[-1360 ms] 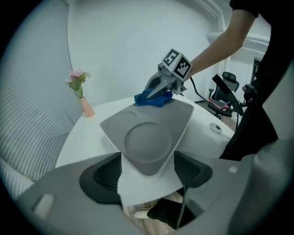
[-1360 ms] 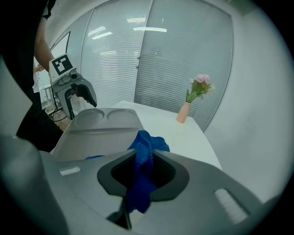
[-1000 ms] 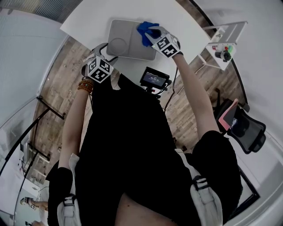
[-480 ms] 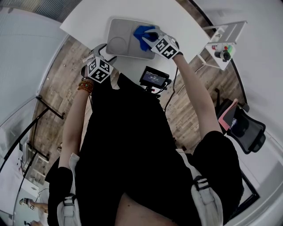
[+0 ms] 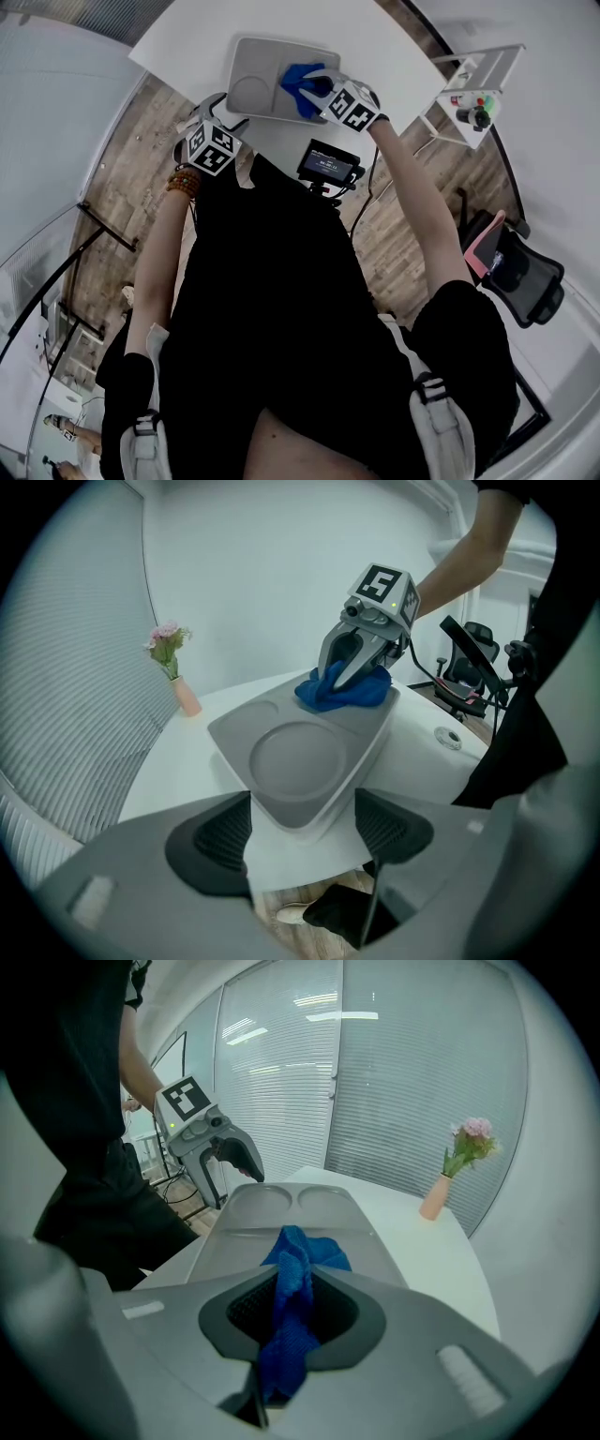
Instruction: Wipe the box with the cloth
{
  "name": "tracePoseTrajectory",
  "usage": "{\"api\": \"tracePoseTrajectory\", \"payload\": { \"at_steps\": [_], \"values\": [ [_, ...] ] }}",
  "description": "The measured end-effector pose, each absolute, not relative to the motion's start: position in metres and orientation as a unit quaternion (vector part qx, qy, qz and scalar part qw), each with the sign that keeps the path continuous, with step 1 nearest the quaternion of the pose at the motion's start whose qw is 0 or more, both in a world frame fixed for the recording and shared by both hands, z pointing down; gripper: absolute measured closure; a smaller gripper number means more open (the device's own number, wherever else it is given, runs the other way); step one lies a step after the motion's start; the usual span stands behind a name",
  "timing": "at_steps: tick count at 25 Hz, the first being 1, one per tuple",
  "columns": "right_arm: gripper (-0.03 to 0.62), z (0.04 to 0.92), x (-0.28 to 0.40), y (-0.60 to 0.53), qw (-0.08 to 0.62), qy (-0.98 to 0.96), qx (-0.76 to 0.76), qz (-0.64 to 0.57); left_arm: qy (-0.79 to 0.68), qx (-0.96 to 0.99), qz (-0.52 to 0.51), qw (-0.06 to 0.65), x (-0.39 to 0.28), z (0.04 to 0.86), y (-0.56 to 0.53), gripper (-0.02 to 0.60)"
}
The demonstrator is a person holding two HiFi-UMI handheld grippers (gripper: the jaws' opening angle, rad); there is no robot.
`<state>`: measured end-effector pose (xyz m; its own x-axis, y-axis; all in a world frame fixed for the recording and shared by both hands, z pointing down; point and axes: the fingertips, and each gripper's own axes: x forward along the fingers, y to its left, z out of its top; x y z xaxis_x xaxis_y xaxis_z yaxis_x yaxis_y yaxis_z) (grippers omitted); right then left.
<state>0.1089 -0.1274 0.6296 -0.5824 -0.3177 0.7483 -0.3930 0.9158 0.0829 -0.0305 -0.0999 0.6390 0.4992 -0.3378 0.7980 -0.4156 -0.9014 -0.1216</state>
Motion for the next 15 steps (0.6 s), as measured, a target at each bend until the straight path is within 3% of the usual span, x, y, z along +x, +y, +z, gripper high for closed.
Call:
{"api": "tracePoseTrajectory", "payload": {
  "at_steps": [15],
  "values": [
    [0.515,0.628,0.093,-0.107,0.412,-0.900,0.131,0.060,-0.226,0.864,0.448,0.049,-0.031,0.638,-0.102,0.238]
  ]
}}
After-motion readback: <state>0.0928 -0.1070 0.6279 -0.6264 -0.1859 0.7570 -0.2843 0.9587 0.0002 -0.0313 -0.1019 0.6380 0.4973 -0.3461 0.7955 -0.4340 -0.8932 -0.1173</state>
